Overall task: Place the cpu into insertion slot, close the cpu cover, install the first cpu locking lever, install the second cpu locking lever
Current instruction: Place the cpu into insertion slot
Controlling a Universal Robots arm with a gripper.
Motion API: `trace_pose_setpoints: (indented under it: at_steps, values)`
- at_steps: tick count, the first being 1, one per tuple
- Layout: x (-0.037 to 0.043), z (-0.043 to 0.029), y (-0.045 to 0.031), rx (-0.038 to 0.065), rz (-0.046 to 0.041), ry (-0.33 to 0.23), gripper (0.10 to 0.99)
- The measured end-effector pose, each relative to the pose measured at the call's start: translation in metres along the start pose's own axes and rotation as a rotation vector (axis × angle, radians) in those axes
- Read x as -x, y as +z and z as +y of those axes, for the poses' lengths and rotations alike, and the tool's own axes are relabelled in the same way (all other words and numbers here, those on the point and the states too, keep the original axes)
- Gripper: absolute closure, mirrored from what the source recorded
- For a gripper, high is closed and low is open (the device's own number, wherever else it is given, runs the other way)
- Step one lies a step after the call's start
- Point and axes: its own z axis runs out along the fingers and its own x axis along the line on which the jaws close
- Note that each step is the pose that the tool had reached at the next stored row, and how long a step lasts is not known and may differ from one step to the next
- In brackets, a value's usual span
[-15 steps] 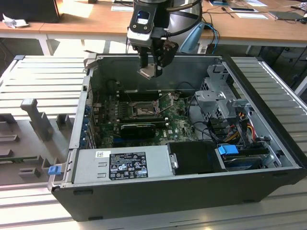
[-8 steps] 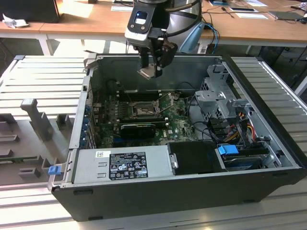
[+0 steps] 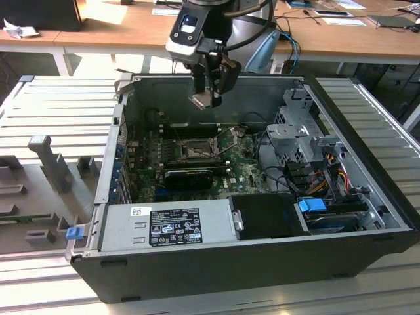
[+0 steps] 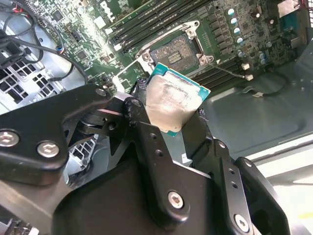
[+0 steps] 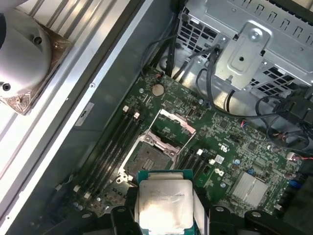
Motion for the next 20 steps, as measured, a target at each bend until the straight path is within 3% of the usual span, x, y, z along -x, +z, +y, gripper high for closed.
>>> trace_pose_setpoints:
  at_steps: [20]
  values:
    - [0.0000, -0.0001, 0.0015, 0.002, -0.0156, 0.191, 0.557]
